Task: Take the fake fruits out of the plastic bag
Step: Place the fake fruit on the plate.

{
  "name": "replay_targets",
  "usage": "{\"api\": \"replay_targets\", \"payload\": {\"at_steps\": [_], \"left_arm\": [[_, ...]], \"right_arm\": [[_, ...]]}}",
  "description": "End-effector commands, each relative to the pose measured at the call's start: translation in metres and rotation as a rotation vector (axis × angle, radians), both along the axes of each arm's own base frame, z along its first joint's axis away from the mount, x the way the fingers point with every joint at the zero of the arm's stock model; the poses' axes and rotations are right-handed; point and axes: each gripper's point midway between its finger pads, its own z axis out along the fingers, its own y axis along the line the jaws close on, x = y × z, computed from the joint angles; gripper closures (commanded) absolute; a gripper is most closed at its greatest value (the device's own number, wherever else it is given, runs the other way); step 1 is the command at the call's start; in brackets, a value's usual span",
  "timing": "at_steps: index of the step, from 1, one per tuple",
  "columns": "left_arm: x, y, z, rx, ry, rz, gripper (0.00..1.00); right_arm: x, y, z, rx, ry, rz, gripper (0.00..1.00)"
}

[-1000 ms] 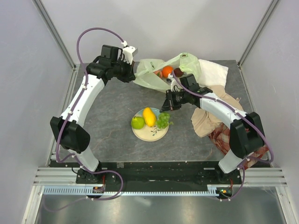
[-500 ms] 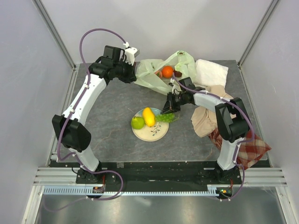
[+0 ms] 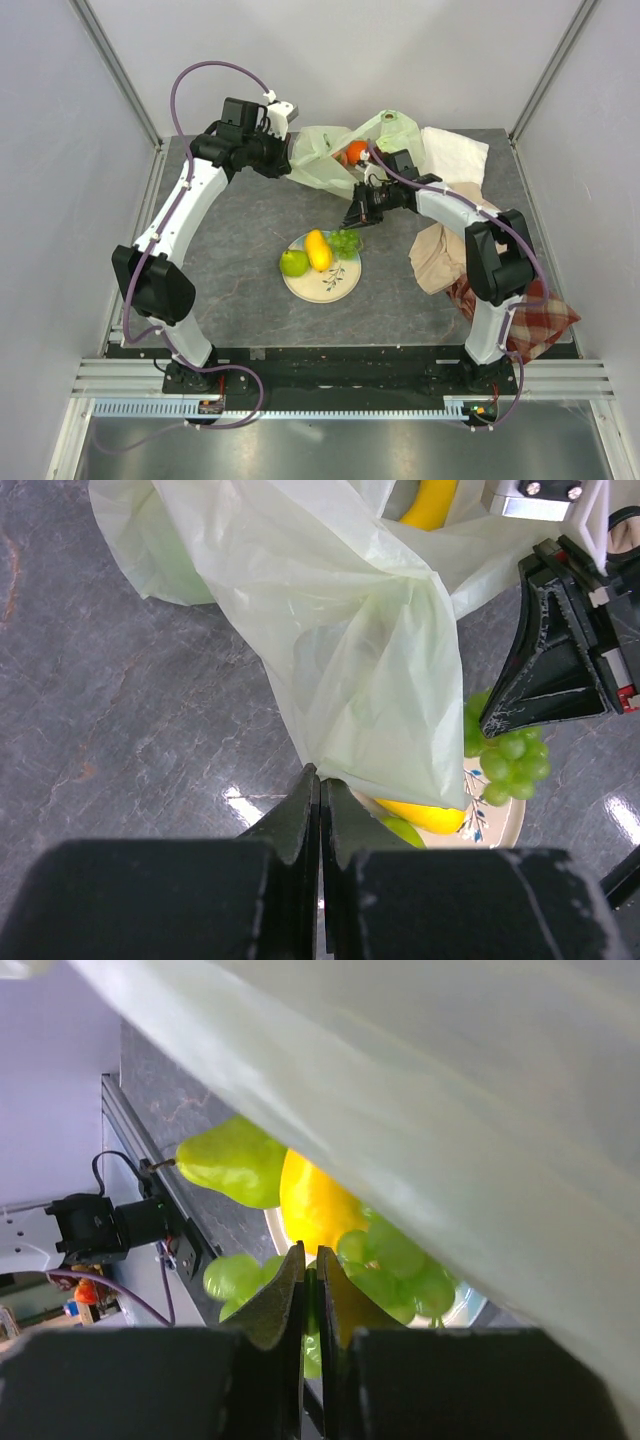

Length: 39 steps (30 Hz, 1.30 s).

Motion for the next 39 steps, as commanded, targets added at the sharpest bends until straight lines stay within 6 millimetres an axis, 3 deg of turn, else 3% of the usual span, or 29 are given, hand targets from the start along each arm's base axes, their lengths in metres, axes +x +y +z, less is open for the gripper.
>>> {"api": "replay_targets", "payload": {"at_steps": [1,7,11,17,26,35,39], "left_arm": [[0.004,-0.005,0.009,-0.006,-0.038,-0.025,0.98],[-0.002,-0.007,0.008,0.004,-0.041,-0.032,0.98],[-0.008,-0.007,0.006,0.015,-0.041,-0.039,0.98],[-0.013,-0.003,0.004,0.028,-0.043,-0.039,0.99],[-0.016,-0.005,0.006,0.018,-0.04,-0.049,0.98],[-0.02,-0.006,0.005,0.015,-0.037,-0.058,0.98],[-0.021,-0.006,0.006,0.016,-0.038,-0.059,0.98]], "right_arm": [[0.0,0.004,0.046,0.055,-0.157,0.094,1.0],[0.0,0.009,0.034,0.044,-0.241,0.19,1.0],[-0.025,0.003,0.006,0.006,-0.199,0.24,1.0],[-0.064,0.004,-0.006,-0.011,-0.256,0.36,1.0],[-0.096,0.011,-0.025,-0.081,-0.318,0.517,1.0],[-0.099,0.002,-0.054,-0.211,-0.324,0.547,0.92],[-0.086,0.005,-0.049,-0.214,-0.391,0.503,0.93]]}}
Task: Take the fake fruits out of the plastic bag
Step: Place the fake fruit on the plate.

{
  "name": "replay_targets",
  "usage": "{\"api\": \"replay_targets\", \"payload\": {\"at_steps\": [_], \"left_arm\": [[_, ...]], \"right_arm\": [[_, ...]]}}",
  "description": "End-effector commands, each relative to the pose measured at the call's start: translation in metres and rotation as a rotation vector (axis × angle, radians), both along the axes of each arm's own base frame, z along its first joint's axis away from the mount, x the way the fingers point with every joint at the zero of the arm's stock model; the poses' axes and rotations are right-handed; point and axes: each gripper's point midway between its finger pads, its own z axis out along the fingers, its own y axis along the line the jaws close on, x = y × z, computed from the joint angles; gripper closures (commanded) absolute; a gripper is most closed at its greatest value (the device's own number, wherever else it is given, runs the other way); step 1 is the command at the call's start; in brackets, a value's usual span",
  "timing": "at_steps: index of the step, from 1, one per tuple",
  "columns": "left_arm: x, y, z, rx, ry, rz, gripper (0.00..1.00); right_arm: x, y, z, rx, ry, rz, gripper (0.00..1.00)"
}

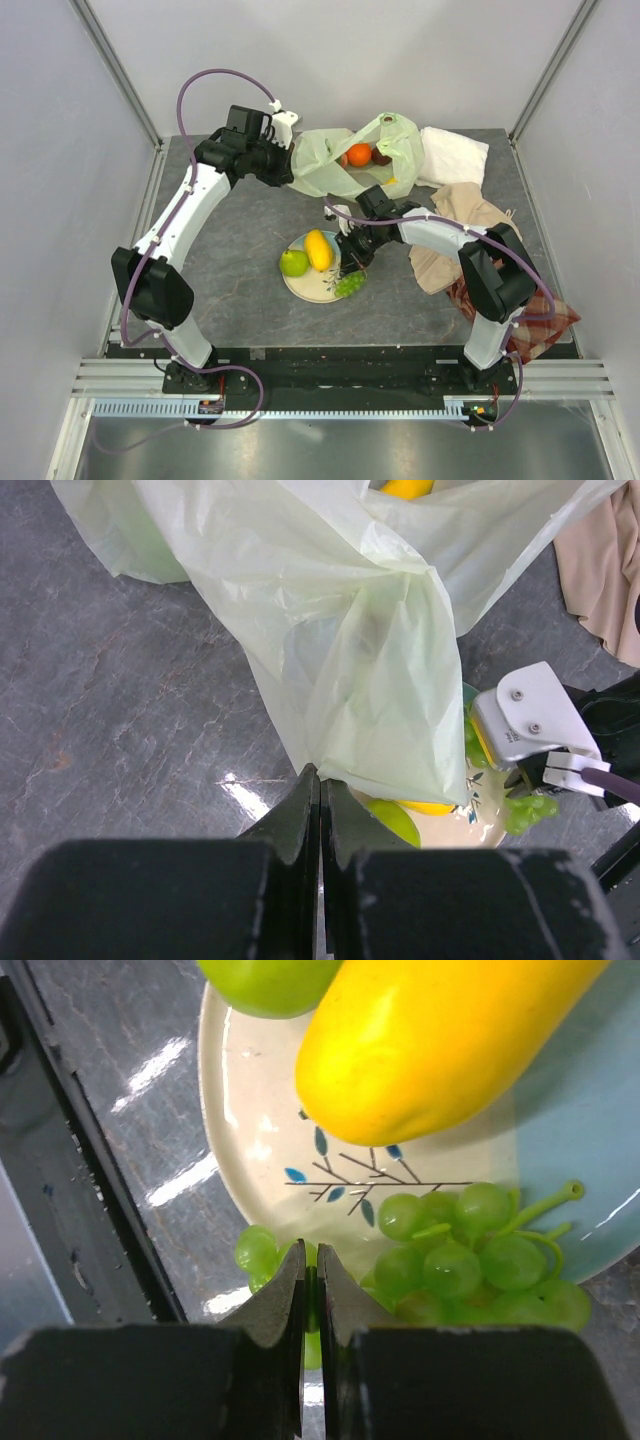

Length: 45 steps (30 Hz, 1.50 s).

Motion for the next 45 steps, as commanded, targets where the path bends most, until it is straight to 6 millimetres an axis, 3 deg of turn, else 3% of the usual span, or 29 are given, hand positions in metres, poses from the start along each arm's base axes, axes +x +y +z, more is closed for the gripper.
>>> {"api": "replay_targets", "payload": {"at_steps": [1,6,9,10,12,13,16,17,21,26,32,37,45], "left_arm": [[-0.006,-0.001,0.019,-0.007,-0.065,-0.031,0.99],[-0.006,-0.001,0.018,-0.007,-0.063,-0.032,0.98],[-0.007,-0.001,0.02,-0.009,-0.067,-0.032,0.98],[-0.007,-0.001,0.02,-0.009,-0.068,-0.034,0.99],[-0.008,-0.001,0.02,-0.01,-0.066,-0.035,0.98],[-0.008,-0.001,0.019,-0.009,-0.067,-0.036,0.98],[-0.009,-0.002,0.02,-0.014,-0.064,-0.039,0.98],[-0.009,-0.002,0.021,-0.018,-0.066,-0.038,0.98],[-0.008,-0.006,0.025,-0.038,-0.062,-0.041,0.98],[-0.007,-0.008,0.027,-0.048,-0.063,-0.044,0.99],[-0.006,-0.007,0.026,-0.041,-0.065,-0.04,0.98],[-0.005,-0.003,0.021,-0.016,-0.065,-0.029,0.98],[-0.006,0.0,0.012,-0.002,-0.048,-0.026,0.98]], "right_arm": [[0.013,0.003,0.006,0.026,-0.106,-0.002,0.92],[0.01,0.018,-0.001,0.023,-0.108,0.042,0.82],[0.014,0.017,0.009,0.017,-0.131,0.027,0.65],[0.014,0.017,0.015,0.018,-0.135,0.024,0.51],[0.017,0.02,0.04,0.049,-0.164,0.009,0.37],[0.016,0.02,0.047,0.053,-0.163,-0.001,0.22],[0.019,0.02,0.077,0.065,-0.164,-0.063,0.02],[0.022,0.019,0.091,0.075,-0.185,-0.084,0.02],[0.03,0.005,0.1,0.023,-0.238,-0.159,0.02],[0.061,-0.023,0.057,-0.13,-0.183,-0.337,0.02],[0.085,-0.033,0.029,-0.121,-0.082,-0.401,0.02],[0.086,-0.026,0.023,-0.079,-0.01,-0.383,0.04],[0.076,-0.015,0.01,-0.047,0.091,-0.368,0.15]]}}
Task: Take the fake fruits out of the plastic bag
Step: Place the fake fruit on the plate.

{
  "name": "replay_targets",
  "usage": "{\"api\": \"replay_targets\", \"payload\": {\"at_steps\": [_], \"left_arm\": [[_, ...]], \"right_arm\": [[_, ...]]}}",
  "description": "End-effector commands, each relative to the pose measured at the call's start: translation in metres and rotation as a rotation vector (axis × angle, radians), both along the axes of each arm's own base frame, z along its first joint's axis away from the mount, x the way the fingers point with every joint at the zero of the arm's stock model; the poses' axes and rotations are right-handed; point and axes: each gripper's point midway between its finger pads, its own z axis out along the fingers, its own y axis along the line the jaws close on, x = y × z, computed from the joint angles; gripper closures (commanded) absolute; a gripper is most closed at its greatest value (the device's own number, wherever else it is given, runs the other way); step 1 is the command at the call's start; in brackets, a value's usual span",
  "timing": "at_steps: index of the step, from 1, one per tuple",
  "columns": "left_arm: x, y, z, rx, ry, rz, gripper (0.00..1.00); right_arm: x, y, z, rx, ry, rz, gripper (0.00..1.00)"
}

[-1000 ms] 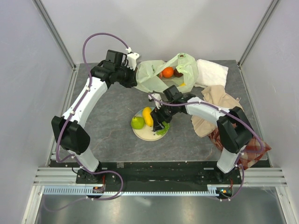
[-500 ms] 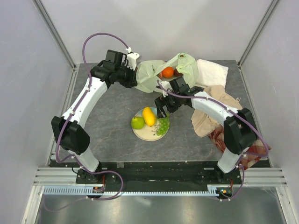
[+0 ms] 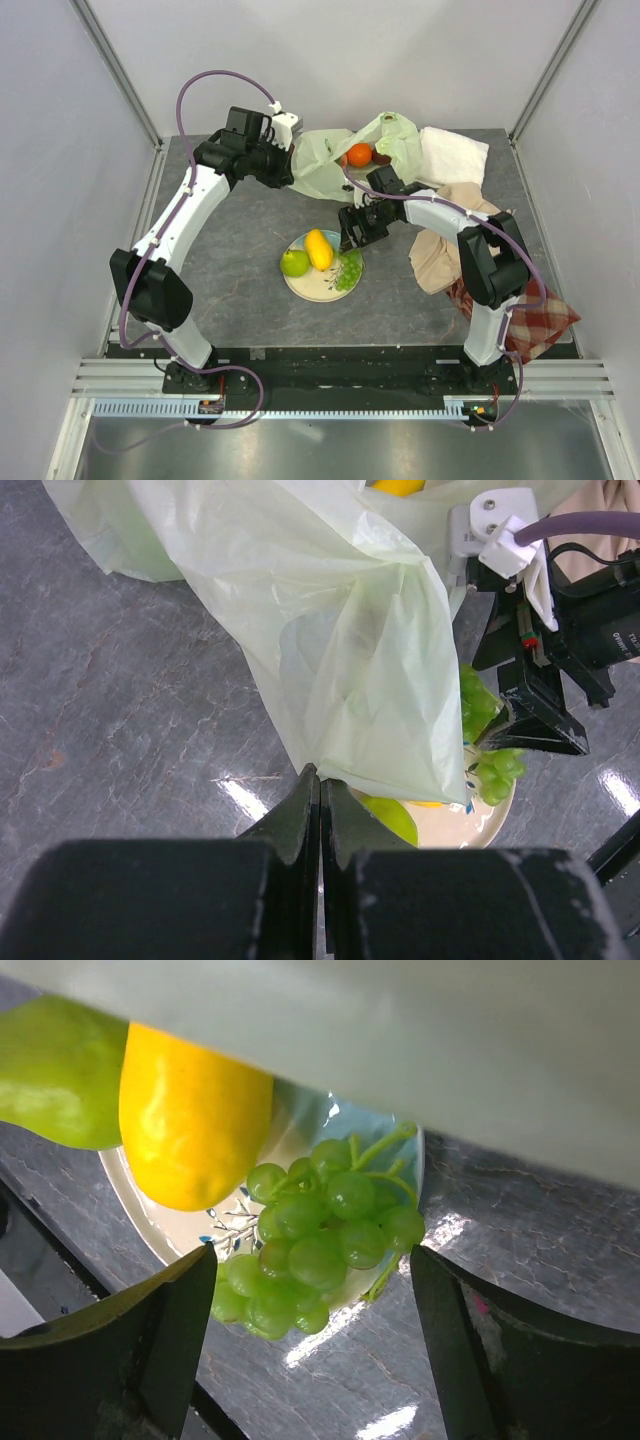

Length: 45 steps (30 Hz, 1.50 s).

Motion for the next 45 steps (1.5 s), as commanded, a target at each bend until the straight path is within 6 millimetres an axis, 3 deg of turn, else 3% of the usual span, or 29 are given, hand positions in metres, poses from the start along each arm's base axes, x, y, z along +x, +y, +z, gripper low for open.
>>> {"api": "replay_targets", "payload": {"at_steps": [1,3,4,6,7,10,13,24,27,28,29,32,33,34,35,38,40,45], "left_arm": [[-0.002,0.001,0.012,0.002,-0.051,-0.018,0.98],[-0.001,0.0,0.011,0.003,-0.048,-0.018,0.98],[-0.002,0.0,0.012,0.0,-0.05,-0.018,0.98],[-0.001,0.0,0.011,-0.001,-0.05,-0.019,0.98],[0.0,-0.001,0.012,-0.002,-0.05,-0.018,0.99],[0.001,0.0,0.013,0.002,-0.057,-0.017,0.98],[0.001,0.001,0.015,0.007,-0.063,-0.015,0.98],[0.004,-0.003,0.014,0.0,-0.058,-0.022,0.99],[0.006,-0.004,0.014,-0.005,-0.057,-0.024,0.98],[0.006,-0.005,0.014,-0.004,-0.056,-0.025,0.98],[0.006,-0.006,0.013,-0.005,-0.055,-0.026,0.98],[0.008,-0.006,0.015,-0.006,-0.06,-0.027,0.98],[0.008,-0.008,0.013,-0.006,-0.055,-0.03,0.98],[0.008,-0.008,0.015,-0.008,-0.057,-0.03,0.99],[0.008,-0.008,0.013,-0.009,-0.053,-0.03,0.98],[0.006,-0.009,0.012,-0.018,-0.041,-0.031,0.98],[0.003,-0.009,0.007,-0.02,-0.024,-0.03,0.98],[-0.001,-0.009,0.009,-0.029,-0.022,-0.028,0.98]], "right_arm": [[0.001,0.014,0.006,0.069,0.03,0.008,0.16],[0.0,0.014,0.001,0.063,0.047,-0.009,0.22],[0.001,0.014,-0.005,0.056,0.059,-0.019,0.32],[0.004,0.014,-0.008,0.051,0.06,-0.036,0.34],[0.004,0.015,-0.013,0.049,0.071,-0.037,0.41],[0.008,0.019,-0.012,0.062,0.071,-0.03,0.62],[0.01,0.023,-0.003,0.084,0.064,-0.029,0.71],[0.014,0.037,0.012,0.166,0.09,-0.066,0.72],[0.014,0.037,0.013,0.167,0.089,-0.063,0.59],[0.013,0.035,0.011,0.154,0.091,-0.068,0.43],[0.013,0.032,0.01,0.139,0.088,-0.071,0.37],[0.011,0.026,0.013,0.126,0.077,-0.057,0.28],[0.015,0.023,0.026,0.141,0.045,-0.052,0.25],[0.014,0.019,0.032,0.135,0.043,-0.045,0.18],[0.016,0.016,0.04,0.131,0.024,-0.037,0.02],[0.028,0.008,0.097,0.138,-0.12,0.041,0.02],[0.024,-0.002,0.112,0.092,-0.152,0.094,0.02],[0.028,0.0,0.173,0.159,-0.315,0.189,0.02]]}}
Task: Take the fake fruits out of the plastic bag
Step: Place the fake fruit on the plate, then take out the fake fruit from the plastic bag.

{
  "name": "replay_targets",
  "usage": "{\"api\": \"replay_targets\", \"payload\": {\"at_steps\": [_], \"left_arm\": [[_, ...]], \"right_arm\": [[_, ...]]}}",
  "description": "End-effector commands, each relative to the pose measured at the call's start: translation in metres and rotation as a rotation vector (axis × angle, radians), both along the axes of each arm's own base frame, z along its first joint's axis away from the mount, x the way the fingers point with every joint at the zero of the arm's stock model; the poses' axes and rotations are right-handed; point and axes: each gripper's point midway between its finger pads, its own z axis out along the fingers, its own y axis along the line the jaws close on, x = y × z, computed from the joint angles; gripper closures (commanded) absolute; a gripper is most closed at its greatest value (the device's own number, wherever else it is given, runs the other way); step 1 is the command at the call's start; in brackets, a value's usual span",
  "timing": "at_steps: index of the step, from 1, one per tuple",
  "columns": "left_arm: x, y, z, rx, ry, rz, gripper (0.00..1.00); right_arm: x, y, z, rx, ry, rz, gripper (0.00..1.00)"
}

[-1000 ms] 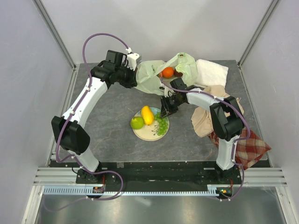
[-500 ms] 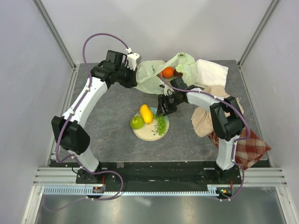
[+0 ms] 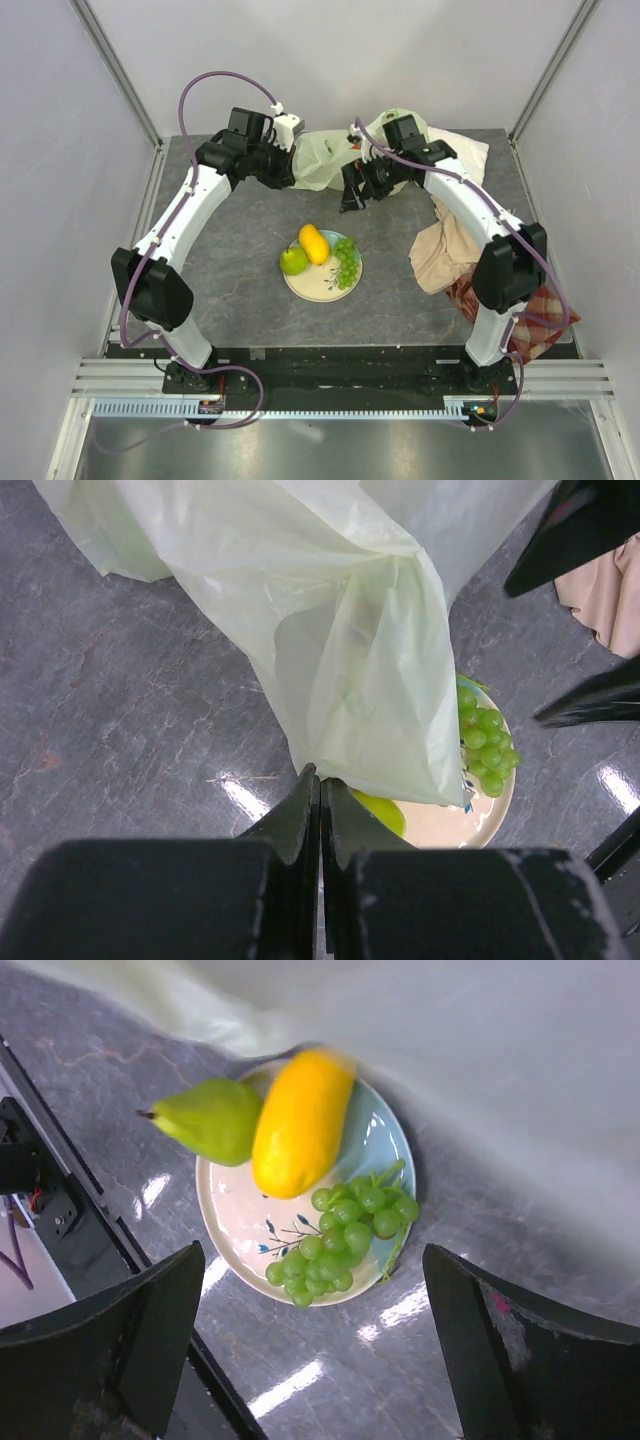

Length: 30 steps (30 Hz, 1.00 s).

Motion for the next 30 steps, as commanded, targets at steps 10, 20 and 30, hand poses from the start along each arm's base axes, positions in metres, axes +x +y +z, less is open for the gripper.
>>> {"api": "replay_targets", "payload": {"at_steps": [10,20,30], "left_arm": [[-0.001,0.004,0.006,0.035,-0.035,-0.019,0.98],[-0.013,0.009,-0.009,0.024,0.038,0.011,0.99],[-0.031,0.009,-0.024,-0.038,0.123,0.059,0.99]], "right_arm": [[0.062,-0.007,0.08,0.188,-0.239,0.08,0.3],[0.129,-0.022,-0.024,0.023,-0.203,-0.095,0.49],[0.05,-0.086,-0.055,-0.191,-0.176,-0.126,0.42]]}}
